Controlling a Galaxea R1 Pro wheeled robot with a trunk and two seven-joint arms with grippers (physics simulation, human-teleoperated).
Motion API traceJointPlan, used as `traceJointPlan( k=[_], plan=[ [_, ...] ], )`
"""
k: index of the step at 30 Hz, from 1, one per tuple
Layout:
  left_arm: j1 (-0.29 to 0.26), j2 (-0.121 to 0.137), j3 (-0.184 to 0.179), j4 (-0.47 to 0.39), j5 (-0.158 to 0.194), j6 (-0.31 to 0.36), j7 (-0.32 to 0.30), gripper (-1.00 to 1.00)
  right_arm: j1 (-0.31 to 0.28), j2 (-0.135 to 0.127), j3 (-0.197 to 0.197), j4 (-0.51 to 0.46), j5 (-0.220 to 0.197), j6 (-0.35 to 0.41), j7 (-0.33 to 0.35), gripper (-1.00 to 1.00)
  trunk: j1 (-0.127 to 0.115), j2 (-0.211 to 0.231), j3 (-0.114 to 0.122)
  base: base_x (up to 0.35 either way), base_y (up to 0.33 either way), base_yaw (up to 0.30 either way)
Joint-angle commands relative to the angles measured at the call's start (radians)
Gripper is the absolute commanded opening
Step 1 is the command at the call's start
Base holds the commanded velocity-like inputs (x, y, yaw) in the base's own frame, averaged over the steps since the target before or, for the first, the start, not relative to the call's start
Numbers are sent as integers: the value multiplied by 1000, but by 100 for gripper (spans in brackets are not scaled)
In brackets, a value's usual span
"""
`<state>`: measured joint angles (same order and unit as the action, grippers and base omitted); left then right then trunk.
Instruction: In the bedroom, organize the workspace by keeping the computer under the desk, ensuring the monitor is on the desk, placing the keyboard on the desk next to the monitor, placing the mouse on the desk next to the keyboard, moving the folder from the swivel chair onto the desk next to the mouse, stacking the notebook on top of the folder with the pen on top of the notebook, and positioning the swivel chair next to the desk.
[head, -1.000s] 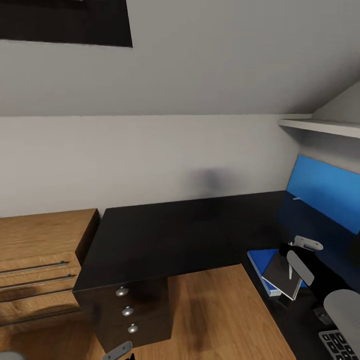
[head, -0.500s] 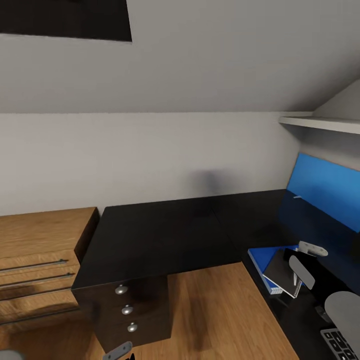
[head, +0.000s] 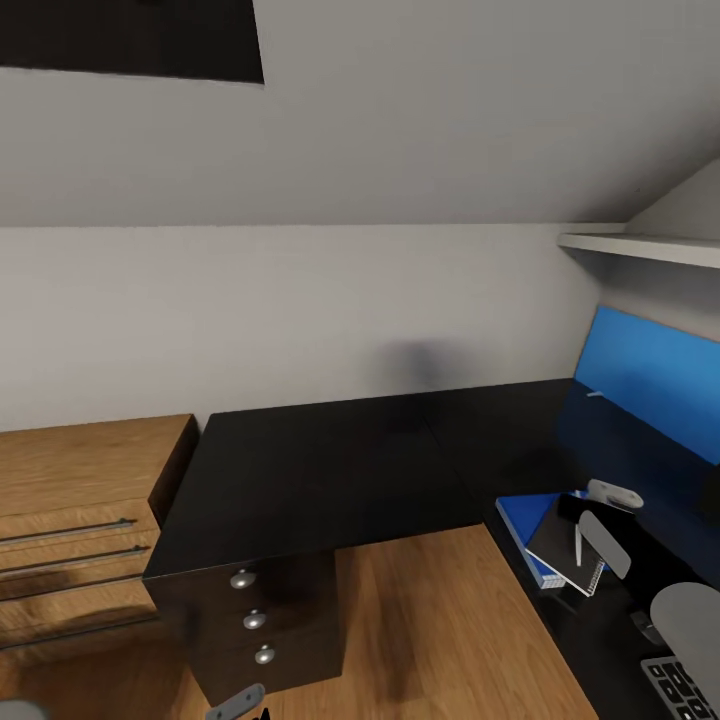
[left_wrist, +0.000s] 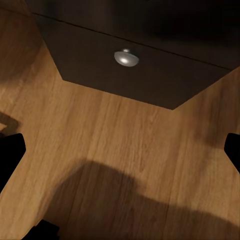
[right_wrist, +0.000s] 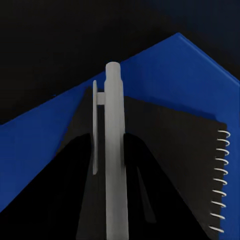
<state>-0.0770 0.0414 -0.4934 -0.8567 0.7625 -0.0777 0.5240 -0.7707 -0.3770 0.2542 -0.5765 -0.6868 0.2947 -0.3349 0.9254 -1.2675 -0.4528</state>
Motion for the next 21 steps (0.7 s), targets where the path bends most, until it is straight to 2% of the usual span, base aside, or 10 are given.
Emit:
traceJointPlan(
  k=[1, 7, 8, 17, 21],
  plan=[
    [-1, 2, -7, -1, 10, -8, 7, 100, -1, -2, 8, -2, -8, 3, -8, -100, 0, -1, -1, 0, 0, 0],
    [-1, 2, -7, -1, 10, -8, 7, 100, -1, -2, 8, -2, -8, 3, -6, -100, 0, -1, -1, 0, 0, 0],
    [-1, 2, -7, -1, 10, -8, 7, 100, -1, -2, 8, -2, -8, 4, -6, 100, 0, -1, -1, 0, 0, 0],
    [-1, 2, -7, 0, 11, -7, 7, 100, -1, -2, 8, -6, -9, 0, -4, 100, 0, -1, -1, 0, 0, 0],
    [-1, 2, -7, 1, 11, -7, 7, 100, -1, -3, 9, -57, -10, 3, -5, 100, 0, -1, -1, 0, 0, 0]
  ],
)
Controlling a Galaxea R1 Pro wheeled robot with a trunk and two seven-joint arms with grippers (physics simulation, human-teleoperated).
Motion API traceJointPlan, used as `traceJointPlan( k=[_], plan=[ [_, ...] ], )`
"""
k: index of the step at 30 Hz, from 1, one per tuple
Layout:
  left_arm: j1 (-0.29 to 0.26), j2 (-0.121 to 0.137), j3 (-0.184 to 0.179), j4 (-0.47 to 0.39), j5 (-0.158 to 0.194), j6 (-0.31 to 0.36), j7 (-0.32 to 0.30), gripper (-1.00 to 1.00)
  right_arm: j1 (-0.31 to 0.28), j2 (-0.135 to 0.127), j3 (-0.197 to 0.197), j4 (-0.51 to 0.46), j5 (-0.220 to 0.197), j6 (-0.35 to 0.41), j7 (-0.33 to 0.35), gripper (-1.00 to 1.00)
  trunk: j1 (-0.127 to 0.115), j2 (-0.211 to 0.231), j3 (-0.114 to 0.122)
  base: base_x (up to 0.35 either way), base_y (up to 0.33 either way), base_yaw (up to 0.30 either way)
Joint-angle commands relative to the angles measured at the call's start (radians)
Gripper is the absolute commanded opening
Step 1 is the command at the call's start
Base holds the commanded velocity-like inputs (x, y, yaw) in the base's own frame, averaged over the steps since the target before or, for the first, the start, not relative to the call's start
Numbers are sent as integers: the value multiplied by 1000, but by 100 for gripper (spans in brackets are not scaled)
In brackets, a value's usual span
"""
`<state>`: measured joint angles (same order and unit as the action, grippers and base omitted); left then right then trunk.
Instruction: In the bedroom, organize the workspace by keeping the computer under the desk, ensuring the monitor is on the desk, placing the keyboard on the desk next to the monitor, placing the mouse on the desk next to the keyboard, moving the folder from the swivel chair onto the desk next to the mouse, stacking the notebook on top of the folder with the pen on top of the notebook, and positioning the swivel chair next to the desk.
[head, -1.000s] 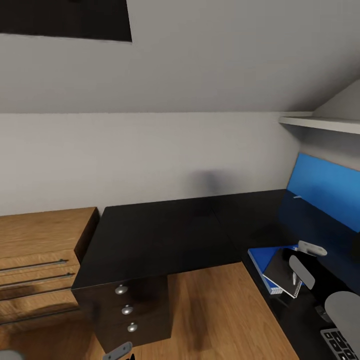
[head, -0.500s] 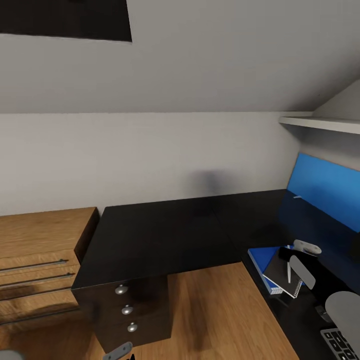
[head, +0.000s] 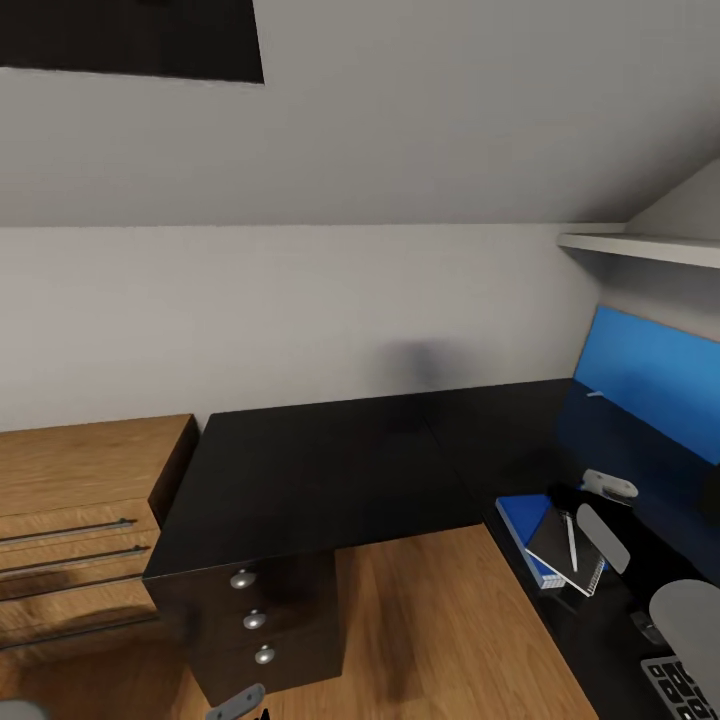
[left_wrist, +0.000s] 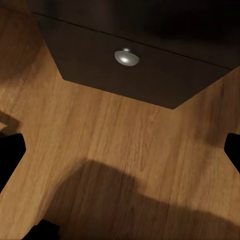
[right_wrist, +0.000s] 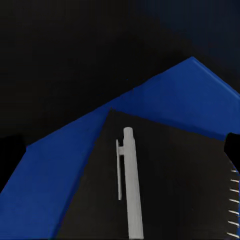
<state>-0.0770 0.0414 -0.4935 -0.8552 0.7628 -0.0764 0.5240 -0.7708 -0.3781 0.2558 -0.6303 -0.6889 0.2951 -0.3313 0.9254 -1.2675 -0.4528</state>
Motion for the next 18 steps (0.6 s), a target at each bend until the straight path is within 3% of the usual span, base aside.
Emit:
traceJointPlan(
  k=[1, 3, 5, 7, 9, 12, 13, 15, 18],
  plan=[
    [-1, 2, -7, -1, 10, -8, 7, 100, 0, -2, 8, -42, -9, 8, -10, 100, 0, -1, -1, 0, 0, 0],
    [-1, 2, -7, 6, 10, -8, 7, 100, 6, -3, 11, -170, -10, 63, -14, 100, 0, -1, -1, 0, 0, 0],
    [-1, 1, -8, 11, 9, -8, 7, 100, 22, -1, 13, -230, -12, 96, -16, 100, 0, -1, -1, 0, 0, 0],
    [-1, 0, -8, 20, 8, -8, 6, 100, 100, 19, 23, -415, -14, 160, -22, 100, 0, -1, -1, 0, 0, 0],
    [-1, 0, -8, 30, 7, -8, 6, 100, 150, 37, 26, -521, -15, 201, -37, 100, 0, -1, -1, 0, 0, 0],
    [-1, 0, -8, 38, 6, -8, 6, 100, 195, 78, 30, -622, -13, 242, -84, 100, 0, -1, -1, 0, 0, 0],
    [-1, 0, -7, 40, 4, -10, 6, 100, 210, 108, 45, -655, -12, 260, -116, 100, 0, -1, -1, 0, 0, 0],
    [-1, 1, -6, 42, 2, -11, 7, 100, 221, 133, 78, -688, -11, 276, -143, 100, 0, -1, -1, 0, 0, 0],
    [-1, 2, -5, 43, 6, -10, 6, 100, 225, 149, 98, -725, -13, 282, -155, 100, 0, -1, -1, 0, 0, 0]
  ],
)
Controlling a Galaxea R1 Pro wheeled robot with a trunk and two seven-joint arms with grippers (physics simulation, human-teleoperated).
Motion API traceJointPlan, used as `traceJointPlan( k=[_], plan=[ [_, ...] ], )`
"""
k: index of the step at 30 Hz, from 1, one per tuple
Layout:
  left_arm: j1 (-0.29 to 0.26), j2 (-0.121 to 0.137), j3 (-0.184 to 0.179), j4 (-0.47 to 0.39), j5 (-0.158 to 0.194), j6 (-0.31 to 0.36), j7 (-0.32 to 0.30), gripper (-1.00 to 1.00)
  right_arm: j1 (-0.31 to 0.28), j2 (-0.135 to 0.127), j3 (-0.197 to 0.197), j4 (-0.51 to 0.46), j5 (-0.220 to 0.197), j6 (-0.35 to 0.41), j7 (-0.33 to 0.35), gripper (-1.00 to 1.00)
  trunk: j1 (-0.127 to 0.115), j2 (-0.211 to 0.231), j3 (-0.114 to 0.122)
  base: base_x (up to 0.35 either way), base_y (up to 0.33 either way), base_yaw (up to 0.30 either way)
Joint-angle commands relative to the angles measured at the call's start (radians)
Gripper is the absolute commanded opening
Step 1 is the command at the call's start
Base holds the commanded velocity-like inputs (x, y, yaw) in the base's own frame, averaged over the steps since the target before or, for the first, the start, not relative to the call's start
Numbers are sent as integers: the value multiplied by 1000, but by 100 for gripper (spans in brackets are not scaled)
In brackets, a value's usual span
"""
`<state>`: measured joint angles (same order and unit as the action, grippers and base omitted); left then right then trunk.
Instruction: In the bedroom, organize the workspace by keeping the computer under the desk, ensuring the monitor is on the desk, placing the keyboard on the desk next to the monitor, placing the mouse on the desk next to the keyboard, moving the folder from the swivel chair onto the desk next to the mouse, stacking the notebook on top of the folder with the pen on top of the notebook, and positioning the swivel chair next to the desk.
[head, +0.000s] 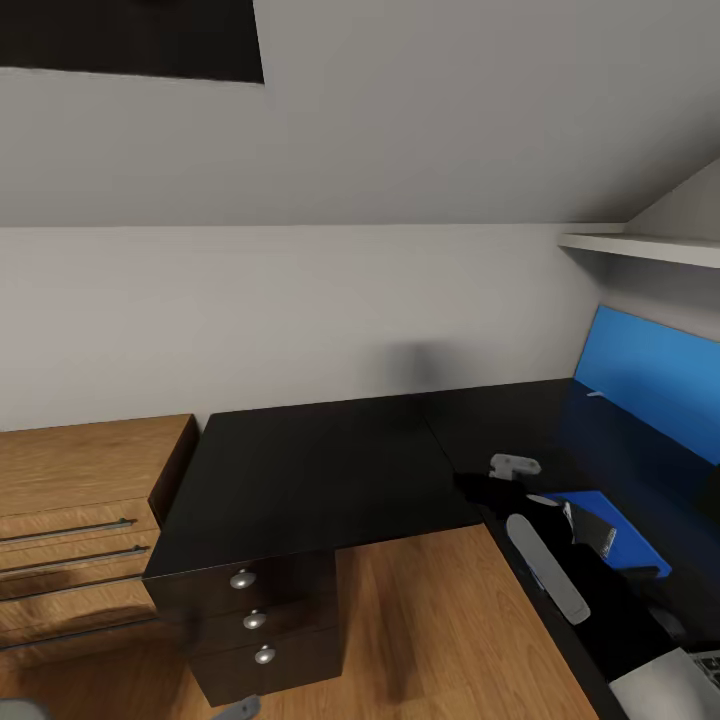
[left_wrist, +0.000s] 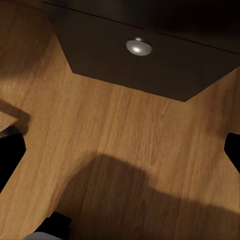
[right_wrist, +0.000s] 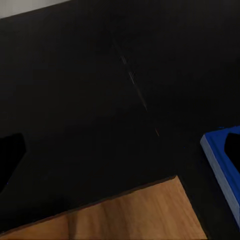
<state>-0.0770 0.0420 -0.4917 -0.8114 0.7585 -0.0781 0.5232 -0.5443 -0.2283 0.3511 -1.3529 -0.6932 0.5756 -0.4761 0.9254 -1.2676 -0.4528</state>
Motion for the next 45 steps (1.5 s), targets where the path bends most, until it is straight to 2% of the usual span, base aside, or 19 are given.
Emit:
traceJointPlan(
  k=[1, 3, 4, 5, 6, 10, 16, 24, 31, 35, 41, 45],
  plan=[
    [-1, 2, -7, -1, 11, -8, 7, 100, -1, 6, 5, -4, -8, 1, -11, 100, 0, -1, -1, 0, 0, 0],
    [-1, 2, -7, 0, 11, -8, 7, 100, -1, 18, 6, -7, -7, 1, -12, 100, 0, -1, -1, 0, 0, 0],
    [-1, 0, -10, 29, 12, -8, 6, 100, 0, 38, 12, -3, -6, -1, -13, 100, 0, -1, -1, -317, 0, 0],
    [-1, 0, -10, 32, 12, -8, 6, 100, 0, 39, 32, -2, -5, -2, -13, 100, 0, -1, -1, -329, 0, 0],
    [-1, 0, -10, 33, 12, -8, 6, 100, 0, 39, 84, -2, -3, -4, -16, 100, 0, -1, -1, -335, 0, 5],
    [-1, 1, -10, 33, 12, -8, 6, 100, 0, 40, 114, -1, 0, -6, -23, 100, 0, -1, -1, -336, 0, 48],
    [-1, 1, -11, 34, 12, -8, 6, 100, 0, 42, 124, 3, 21, -7, -25, 100, 0, -1, 1, -337, 0, 80],
    [-1, 1, -11, 33, 12, -7, 6, 100, 0, 43, 130, 12, 26, -8, -26, 100, 0, -1, 12, -337, 0, 52],
    [-1, 1, -11, 34, 12, -7, 7, 100, 0, 43, 149, 15, 28, -8, -25, 100, 0, -1, 19, -337, 0, 202],
    [-1, 0, -11, 34, 12, -6, 8, 100, 0, 43, 155, 53, 29, -22, -24, 100, 0, -1, 20, -337, 0, 224],
    [-1, 0, -11, 34, 12, -6, 8, 100, 0, 43, 168, 82, 71, -61, -24, 100, 0, -1, 20, -337, 0, 217],
    [-1, 1, -6, 34, 13, -6, 9, 100, 0, 46, 171, 85, 81, -64, -24, 100, 0, -1, 20, -319, 0, 184]
  ],
)
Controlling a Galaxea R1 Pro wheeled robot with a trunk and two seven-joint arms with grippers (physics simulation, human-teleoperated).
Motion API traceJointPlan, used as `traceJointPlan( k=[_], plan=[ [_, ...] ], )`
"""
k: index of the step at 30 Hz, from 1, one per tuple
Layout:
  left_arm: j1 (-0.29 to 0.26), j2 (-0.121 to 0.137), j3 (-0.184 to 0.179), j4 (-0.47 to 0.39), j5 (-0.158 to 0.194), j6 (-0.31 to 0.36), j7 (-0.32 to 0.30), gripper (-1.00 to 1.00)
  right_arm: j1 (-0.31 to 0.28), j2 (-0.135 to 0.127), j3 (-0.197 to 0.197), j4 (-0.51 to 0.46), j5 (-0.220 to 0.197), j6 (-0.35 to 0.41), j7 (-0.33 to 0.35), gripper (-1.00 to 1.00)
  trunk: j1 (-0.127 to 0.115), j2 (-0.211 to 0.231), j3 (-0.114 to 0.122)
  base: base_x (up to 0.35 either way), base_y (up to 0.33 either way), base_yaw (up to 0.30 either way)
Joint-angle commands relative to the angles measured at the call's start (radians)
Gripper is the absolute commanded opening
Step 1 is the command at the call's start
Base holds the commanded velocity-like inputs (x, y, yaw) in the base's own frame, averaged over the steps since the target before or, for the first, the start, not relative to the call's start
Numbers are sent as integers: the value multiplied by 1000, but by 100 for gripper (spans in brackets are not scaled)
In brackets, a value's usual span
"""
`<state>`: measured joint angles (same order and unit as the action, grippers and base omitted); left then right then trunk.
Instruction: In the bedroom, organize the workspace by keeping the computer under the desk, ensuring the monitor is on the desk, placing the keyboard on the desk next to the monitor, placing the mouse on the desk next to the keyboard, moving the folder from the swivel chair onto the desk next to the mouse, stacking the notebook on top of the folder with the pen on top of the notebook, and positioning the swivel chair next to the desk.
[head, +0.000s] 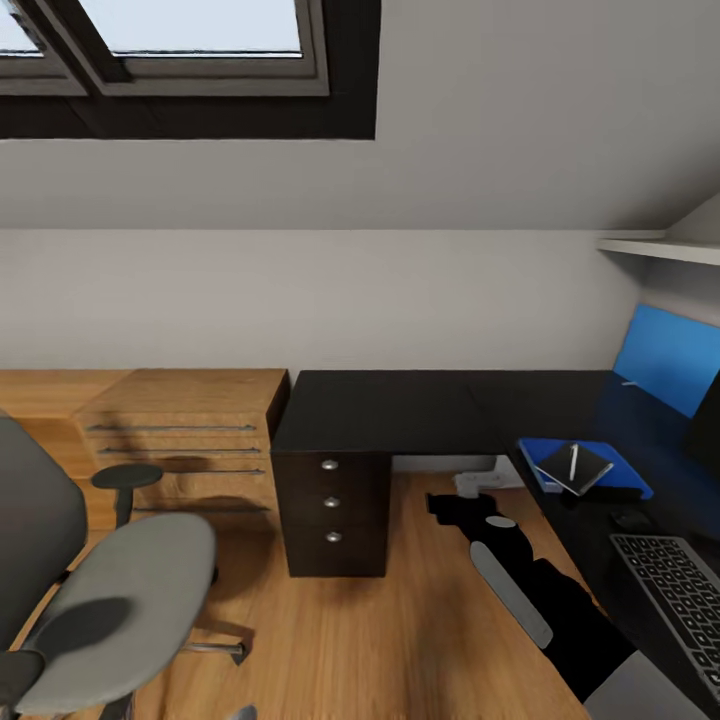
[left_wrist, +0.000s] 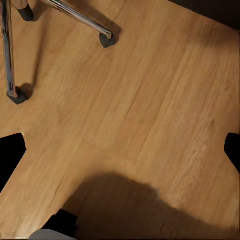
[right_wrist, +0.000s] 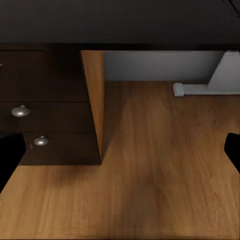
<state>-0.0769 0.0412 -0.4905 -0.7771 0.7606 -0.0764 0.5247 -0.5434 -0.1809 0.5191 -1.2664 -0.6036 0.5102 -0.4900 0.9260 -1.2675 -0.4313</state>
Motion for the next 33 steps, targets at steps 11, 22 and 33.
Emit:
traceJointPlan(
  k=[11, 22, 33],
  plan=[
    [-1, 6, -1, -1, 7, -9, 8, 100, 0, 46, 7, 200, -6, -160, -9, 100, -16, 27, 11, -83, 0, 35],
    [-1, -2, -5, 31, 5, 62, 11, 100, 41, 178, 47, 848, 17, -642, 6, 100, -58, 104, 46, 0, 0, 0],
    [-1, -2, -7, 392, 9, -55, -24, 100, 121, 308, 58, 1242, 145, -953, 81, 100, -100, 181, 80, 0, 0, 0]
  ],
)
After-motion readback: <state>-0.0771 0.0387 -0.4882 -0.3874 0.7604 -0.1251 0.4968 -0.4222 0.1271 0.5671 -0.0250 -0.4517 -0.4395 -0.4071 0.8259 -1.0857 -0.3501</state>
